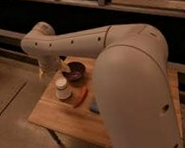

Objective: Place the ceramic cup over the eraser

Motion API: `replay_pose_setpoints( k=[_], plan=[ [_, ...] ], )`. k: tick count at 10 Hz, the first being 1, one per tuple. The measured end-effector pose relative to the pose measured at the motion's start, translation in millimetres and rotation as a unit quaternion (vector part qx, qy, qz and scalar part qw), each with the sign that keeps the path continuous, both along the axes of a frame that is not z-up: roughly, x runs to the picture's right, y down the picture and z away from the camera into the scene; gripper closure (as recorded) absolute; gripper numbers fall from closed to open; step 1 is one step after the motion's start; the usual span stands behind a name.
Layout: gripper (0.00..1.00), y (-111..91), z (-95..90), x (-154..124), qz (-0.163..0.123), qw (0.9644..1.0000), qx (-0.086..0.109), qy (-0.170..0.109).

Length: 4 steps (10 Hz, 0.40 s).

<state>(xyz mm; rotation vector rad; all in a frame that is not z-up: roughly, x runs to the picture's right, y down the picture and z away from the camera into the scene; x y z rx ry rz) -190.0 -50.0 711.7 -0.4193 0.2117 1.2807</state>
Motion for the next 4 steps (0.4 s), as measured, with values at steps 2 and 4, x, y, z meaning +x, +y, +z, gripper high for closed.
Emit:
replay_pose_setpoints(
  k=[2,4],
  plan=[
    [0.20,-15.8,-24.8,-12.8,0.000,0.9995,0.026,-0.016],
    [0.20,-16.9,-25.9,-12.4,0.001,0.9995,0.028,-0.016]
  ],
)
